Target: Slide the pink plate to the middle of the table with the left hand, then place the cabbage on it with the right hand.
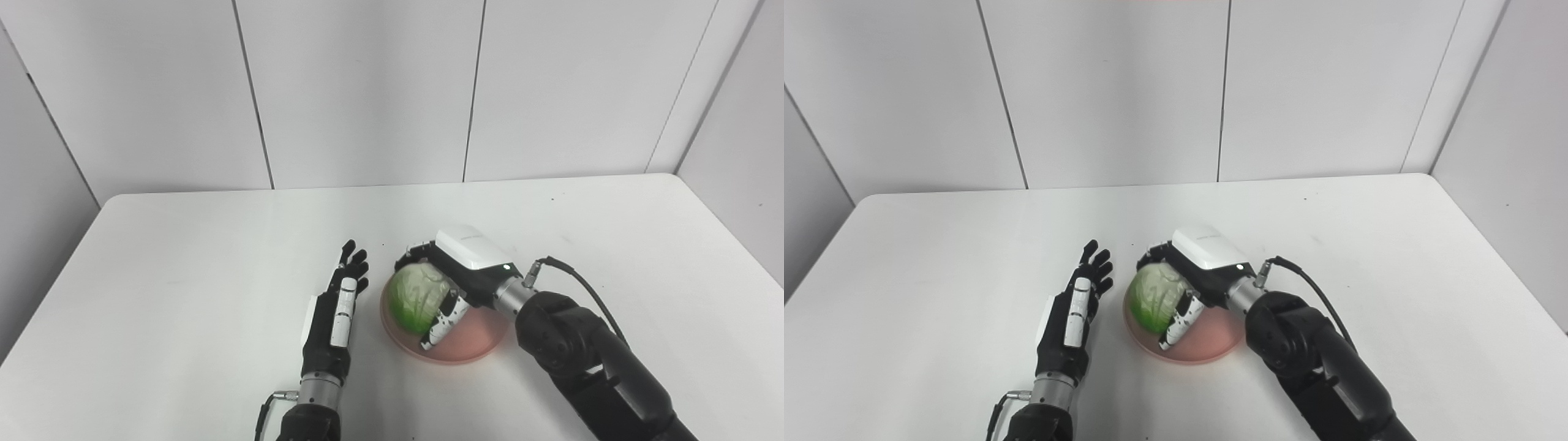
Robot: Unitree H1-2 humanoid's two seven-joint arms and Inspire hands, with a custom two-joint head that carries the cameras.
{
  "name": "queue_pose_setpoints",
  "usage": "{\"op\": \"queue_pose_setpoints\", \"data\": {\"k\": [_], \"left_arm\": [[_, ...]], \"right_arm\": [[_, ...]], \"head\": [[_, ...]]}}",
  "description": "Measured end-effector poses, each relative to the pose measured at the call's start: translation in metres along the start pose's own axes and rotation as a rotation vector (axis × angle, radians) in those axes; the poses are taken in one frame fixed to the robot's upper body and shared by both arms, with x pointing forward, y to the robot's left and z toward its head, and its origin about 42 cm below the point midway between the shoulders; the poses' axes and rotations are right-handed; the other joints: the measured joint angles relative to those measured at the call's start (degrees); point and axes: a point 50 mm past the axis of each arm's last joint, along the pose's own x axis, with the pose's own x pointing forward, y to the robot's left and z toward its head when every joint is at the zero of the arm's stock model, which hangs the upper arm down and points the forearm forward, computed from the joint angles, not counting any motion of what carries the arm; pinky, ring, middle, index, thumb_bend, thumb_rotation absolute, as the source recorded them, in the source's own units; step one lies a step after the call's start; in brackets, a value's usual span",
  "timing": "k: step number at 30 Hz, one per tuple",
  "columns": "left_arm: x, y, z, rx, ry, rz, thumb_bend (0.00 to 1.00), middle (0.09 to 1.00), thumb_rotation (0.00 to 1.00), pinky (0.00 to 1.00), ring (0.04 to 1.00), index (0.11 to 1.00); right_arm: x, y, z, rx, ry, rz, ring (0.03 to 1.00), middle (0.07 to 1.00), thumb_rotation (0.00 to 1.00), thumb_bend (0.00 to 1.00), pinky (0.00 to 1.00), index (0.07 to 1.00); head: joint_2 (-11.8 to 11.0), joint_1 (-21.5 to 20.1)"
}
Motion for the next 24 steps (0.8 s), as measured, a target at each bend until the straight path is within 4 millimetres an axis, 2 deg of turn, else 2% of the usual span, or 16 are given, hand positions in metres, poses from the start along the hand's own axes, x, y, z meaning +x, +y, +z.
{"op": "queue_pose_setpoints", "data": {"k": [4,5,6,7,9,11,13,14,19,24], "left_arm": [[0.000,0.000,0.000,-0.009,0.000,0.001,0.52,0.962,1.00,0.96,0.961,0.956],[0.000,0.000,0.000,-0.013,0.000,0.001,0.53,0.962,1.00,0.96,0.963,0.956],[0.000,0.000,0.000,-0.014,0.000,0.000,0.53,0.960,1.00,0.96,0.961,0.955],[0.000,0.000,0.000,-0.018,0.000,0.000,0.53,0.960,1.00,0.96,0.960,0.954],[0.000,0.001,0.000,-0.019,0.000,0.001,0.54,0.960,1.00,0.96,0.959,0.952],[0.000,0.000,0.000,-0.019,0.000,0.000,0.54,0.961,1.00,0.95,0.958,0.952],[0.000,0.000,0.000,-0.019,0.000,-0.001,0.54,0.961,1.00,0.94,0.958,0.951],[0.000,0.000,0.000,-0.017,-0.001,-0.001,0.54,0.958,1.00,0.94,0.956,0.948],[0.000,-0.001,0.000,-0.009,-0.001,-0.005,0.55,0.961,1.00,0.94,0.957,0.953],[0.000,-0.001,0.000,-0.008,-0.002,-0.005,0.54,0.951,1.00,0.93,0.950,0.943]], "right_arm": [[0.003,0.006,-0.006,-0.040,0.014,-0.029,0.458,0.526,0.00,0.51,0.45,0.484],[0.005,0.007,-0.007,-0.056,0.014,-0.039,0.566,0.550,0.03,0.52,0.51,0.490],[0.005,0.007,-0.007,-0.073,0.013,-0.046,0.614,0.627,0.09,0.51,0.55,0.494],[0.005,0.008,-0.008,-0.092,0.012,-0.053,0.640,0.663,0.12,0.51,0.57,0.496],[0.005,0.008,-0.007,-0.119,0.008,-0.062,0.747,0.768,0.45,0.61,0.67,0.713],[0.005,0.008,-0.008,-0.140,0.010,-0.064,0.868,0.866,0.66,0.66,0.82,0.827],[0.002,0.010,-0.012,-0.147,0.018,-0.058,0.937,0.920,0.79,0.68,0.92,0.882],[-0.001,0.010,-0.014,-0.144,0.023,-0.057,0.974,0.968,0.86,0.71,0.97,0.940],[-0.015,0.012,-0.016,-0.086,0.018,-0.070,1.000,1.000,0.94,0.73,1.00,0.999],[-0.028,0.002,-0.008,-0.026,-0.023,-0.079,1.000,1.000,0.95,0.75,1.00,1.000]], "head": [[0.26,-0.70],[0.35,-0.88],[0.53,-1.05],[0.53,-1.05],[0.53,-1.05],[0.88,-1.41],[0.88,-1.41],[0.88,-1.41],[1.14,-1.76],[1.67,-2.28]]}}
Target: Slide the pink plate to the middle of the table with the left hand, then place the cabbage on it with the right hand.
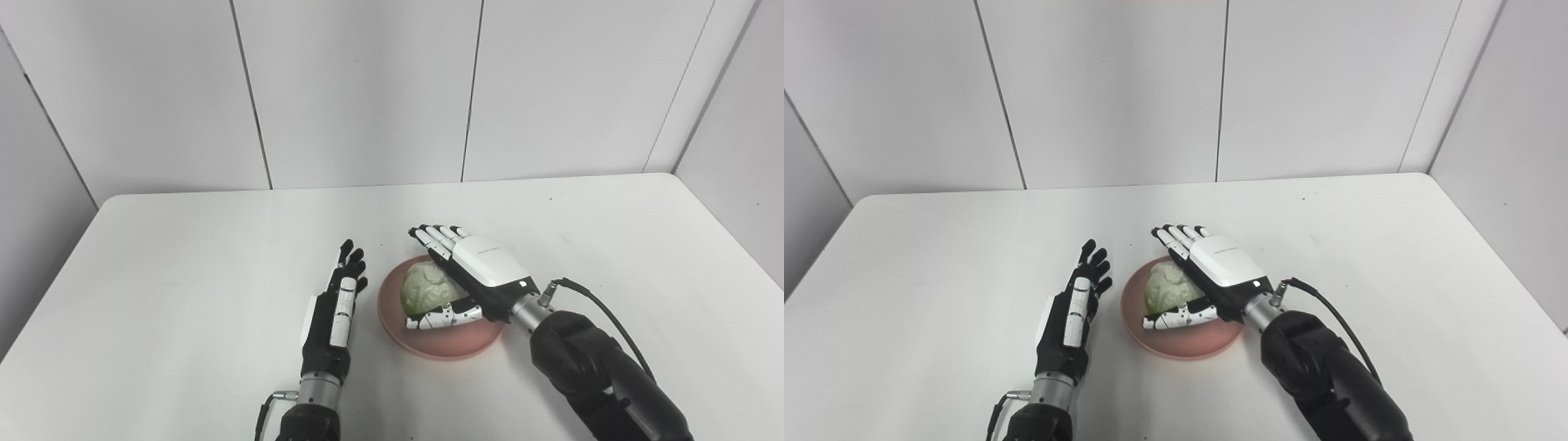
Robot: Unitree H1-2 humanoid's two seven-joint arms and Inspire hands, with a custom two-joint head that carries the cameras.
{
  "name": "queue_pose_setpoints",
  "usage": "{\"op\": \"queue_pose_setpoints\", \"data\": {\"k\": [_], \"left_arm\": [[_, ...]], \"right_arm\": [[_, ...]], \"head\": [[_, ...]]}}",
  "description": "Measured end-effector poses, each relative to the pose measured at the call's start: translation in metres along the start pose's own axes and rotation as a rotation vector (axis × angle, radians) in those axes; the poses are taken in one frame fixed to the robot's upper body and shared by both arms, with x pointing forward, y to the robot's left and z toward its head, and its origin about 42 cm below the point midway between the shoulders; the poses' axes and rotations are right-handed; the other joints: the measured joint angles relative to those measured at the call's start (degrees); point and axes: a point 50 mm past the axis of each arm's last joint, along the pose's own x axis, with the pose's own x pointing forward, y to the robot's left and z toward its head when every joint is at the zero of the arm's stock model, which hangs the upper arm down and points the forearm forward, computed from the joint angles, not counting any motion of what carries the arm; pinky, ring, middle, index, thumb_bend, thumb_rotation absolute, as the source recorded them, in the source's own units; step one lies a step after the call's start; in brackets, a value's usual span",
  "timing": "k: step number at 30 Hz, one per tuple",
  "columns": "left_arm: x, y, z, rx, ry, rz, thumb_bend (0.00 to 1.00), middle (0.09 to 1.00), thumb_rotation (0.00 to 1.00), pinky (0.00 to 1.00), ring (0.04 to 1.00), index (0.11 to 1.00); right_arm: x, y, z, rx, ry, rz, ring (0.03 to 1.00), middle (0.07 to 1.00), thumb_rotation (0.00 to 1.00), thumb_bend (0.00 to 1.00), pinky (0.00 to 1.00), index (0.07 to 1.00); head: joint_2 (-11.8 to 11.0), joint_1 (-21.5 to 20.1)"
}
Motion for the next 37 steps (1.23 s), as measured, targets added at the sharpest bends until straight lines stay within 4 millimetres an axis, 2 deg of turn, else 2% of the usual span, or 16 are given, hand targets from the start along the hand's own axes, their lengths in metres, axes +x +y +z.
{"op": "queue_pose_setpoints", "data": {"k": [3,6,8,11,13,16,18,22,24,25,29,37], "left_arm": [[0.000,0.000,0.000,-0.001,0.000,0.002,0.55,0.944,1.00,0.92,0.941,0.935],[0.000,0.001,0.000,-0.002,-0.002,0.006,0.55,0.951,1.00,0.94,0.949,0.941],[0.000,0.002,0.000,-0.003,-0.001,0.009,0.55,0.947,1.00,0.94,0.948,0.940],[0.001,0.003,-0.001,-0.007,-0.003,0.010,0.55,0.959,1.00,0.95,0.962,0.953],[0.002,0.003,0.000,-0.010,-0.011,0.010,0.58,0.958,0.98,0.95,0.962,0.947],[0.002,0.005,0.000,-0.018,-0.010,0.016,0.60,0.968,0.99,0.98,0.974,0.955],[0.002,0.006,-0.001,-0.014,0.004,0.009,0.61,0.969,1.00,1.00,0.977,0.956],[0.001,0.008,-0.001,-0.017,0.018,0.018,0.59,0.968,0.97,1.00,0.973,0.956],[0.001,0.008,-0.001,-0.022,0.017,0.019,0.57,0.975,0.96,1.00,0.980,0.961],[0.001,0.008,-0.001,-0.030,0.015,0.020,0.57,0.977,0.97,0.99,0.980,0.965],[0.001,0.009,0.000,-0.032,0.005,0.015,0.59,0.983,0.98,0.99,0.984,0.973],[0.000,0.011,0.001,-0.026,-0.003,-0.007,0.60,0.997,1.00,1.00,0.998,0.989]], "right_arm": [[-0.007,-0.015,0.006,0.020,-0.032,0.006,1.000,1.000,0.97,0.82,1.00,1.000],[-0.019,-0.030,0.012,0.054,-0.057,-0.031,1.000,1.000,0.94,0.81,1.00,1.000],[-0.030,-0.030,0.011,0.115,-0.044,-0.065,1.000,1.000,0.89,0.78,1.00,1.000],[-0.046,-0.014,0.002,0.289,0.026,-0.150,1.000,1.000,0.86,0.73,0.94,1.000],[-0.062,0.006,-0.001,0.469,0.104,-0.282,1.000,1.000,0.95,0.67,0.98,1.000],[-0.078,0.045,0.000,0.707,0.219,-0.377,1.000,1.000,0.98,0.68,1.00,1.000],[-0.080,0.060,-0.005,0.834,0.253,-0.382,1.000,1.000,0.98,0.71,1.00,1.000],[-0.078,0.055,-0.014,1.014,0.238,-0.467,1.000,1.000,0.97,0.69,1.00,1.000],[-0.077,0.055,-0.012,1.058,0.228,-0.484,1.000,1.000,0.97,0.70,1.00,1.000],[-0.076,0.058,-0.009,1.082,0.227,-0.485,1.000,1.000,0.94,0.72,1.00,1.000],[-0.073,0.072,-0.002,1.171,0.226,-0.472,1.000,1.000,0.91,0.71,1.00,1.000],[-0.074,0.074,-0.009,1.269,0.188,-0.510,1.000,1.000,0.91,0.65,1.00,1.000]], "head": [[-0.08,-0.36],[-0.08,-1.05],[-0.08,-1.06],[-0.44,-1.15],[-0.26,-1.06],[-0.17,-1.15],[-0.35,-0.71],[0.00,-0.71],[-0.08,-0.79],[-0.08,-0.79],[-0.08,-0.79],[0.00,-0.36]]}}
